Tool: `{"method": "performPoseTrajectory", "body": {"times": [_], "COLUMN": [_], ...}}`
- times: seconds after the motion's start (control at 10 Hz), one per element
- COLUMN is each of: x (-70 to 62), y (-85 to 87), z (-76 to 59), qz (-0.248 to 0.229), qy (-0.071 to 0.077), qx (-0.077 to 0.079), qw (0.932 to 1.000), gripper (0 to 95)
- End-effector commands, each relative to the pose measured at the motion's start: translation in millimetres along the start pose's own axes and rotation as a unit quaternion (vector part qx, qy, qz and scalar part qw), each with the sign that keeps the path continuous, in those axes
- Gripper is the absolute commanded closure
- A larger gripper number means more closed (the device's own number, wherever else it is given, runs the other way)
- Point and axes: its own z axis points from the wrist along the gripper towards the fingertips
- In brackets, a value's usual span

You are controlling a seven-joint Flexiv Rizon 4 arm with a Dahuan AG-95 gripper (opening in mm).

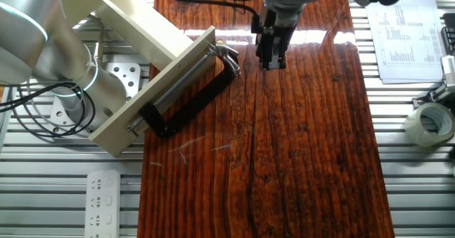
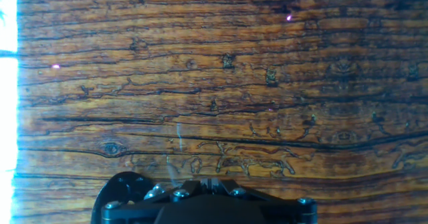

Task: Turn off the water tap

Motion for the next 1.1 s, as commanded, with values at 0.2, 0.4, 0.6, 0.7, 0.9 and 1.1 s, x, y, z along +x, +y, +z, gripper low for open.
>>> {"method": "performPoseTrajectory", "body": {"times": [0.2,0.4,0.6,0.7,0.9,1.1], "x": [-2.2,-3.1,-5.5,-6.4,-6.6,-6.7], "y": [-0.4,-1.8,-4.6,-5.5,-6.3,-7.7], "z": [1.3,2.7,5.6,6.6,7.1,8.5], "qz": [0.009,0.010,0.015,0.019,0.028,0.030], "qy": [0.001,0.004,0.008,0.008,0.008,0.009], "qx": [-0.004,-0.006,-0.009,-0.011,-0.010,-0.011], "qw": [0.9999,0.9999,0.9998,0.9997,0.9995,0.9995], "gripper": [95.0,95.0,95.0,95.0,95.0,95.0]}}
